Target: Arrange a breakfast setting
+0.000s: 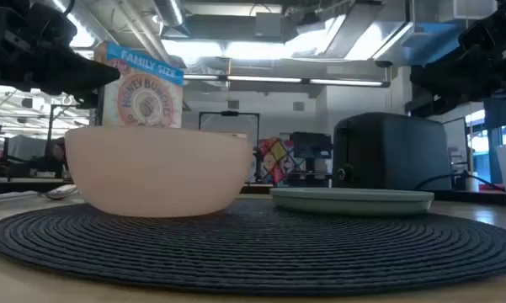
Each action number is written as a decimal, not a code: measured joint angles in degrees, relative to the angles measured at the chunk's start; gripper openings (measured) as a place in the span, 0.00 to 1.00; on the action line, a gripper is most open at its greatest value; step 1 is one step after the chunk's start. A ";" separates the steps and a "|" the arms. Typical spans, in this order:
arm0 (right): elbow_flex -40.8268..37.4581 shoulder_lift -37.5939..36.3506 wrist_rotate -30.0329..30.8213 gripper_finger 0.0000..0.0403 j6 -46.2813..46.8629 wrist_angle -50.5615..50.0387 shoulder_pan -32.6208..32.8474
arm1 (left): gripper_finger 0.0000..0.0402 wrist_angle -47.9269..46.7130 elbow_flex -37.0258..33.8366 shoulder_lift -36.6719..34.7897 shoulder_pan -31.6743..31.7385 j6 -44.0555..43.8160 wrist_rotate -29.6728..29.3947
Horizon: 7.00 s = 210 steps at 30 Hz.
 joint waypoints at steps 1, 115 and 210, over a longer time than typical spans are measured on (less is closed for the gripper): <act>-0.01 0.02 0.01 0.00 0.00 0.00 -0.01 | 0.00 -0.01 0.00 -0.01 -0.02 -0.01 0.01; -0.03 6.42 21.52 0.54 -1.57 15.89 -0.01 | 0.42 -67.13 40.04 18.24 0.02 -41.43 -25.27; -0.01 6.42 21.87 0.86 -4.55 8.92 -0.01 | 0.90 -22.17 17.40 28.99 36.10 -13.49 -32.24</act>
